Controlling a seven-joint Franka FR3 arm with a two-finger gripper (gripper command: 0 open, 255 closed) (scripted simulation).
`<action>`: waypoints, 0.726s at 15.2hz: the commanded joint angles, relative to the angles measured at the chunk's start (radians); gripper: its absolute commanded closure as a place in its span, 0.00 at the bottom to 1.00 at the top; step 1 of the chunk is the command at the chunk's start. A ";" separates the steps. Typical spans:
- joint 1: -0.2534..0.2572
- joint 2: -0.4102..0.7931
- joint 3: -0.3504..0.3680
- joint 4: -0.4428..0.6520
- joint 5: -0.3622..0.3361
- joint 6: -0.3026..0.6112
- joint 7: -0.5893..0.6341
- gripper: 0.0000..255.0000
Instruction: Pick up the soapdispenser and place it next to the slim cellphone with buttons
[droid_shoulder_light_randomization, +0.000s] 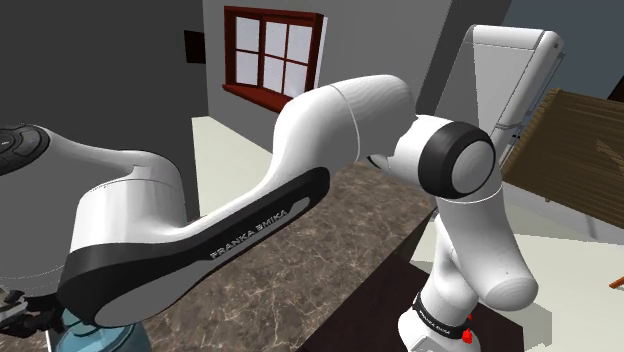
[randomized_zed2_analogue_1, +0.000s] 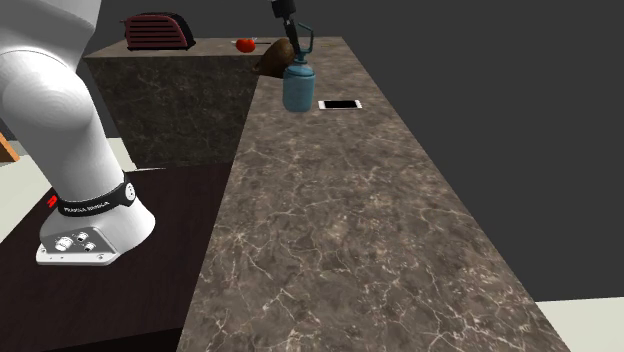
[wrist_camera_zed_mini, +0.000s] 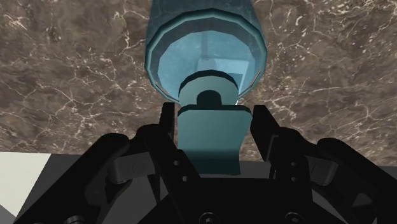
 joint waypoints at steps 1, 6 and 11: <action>-0.001 0.000 -0.001 -0.009 -0.002 0.011 0.004 1.00; -0.001 0.000 -0.001 -0.009 -0.002 0.011 0.004 1.00; -0.002 0.000 -0.001 -0.010 -0.002 0.011 0.004 0.00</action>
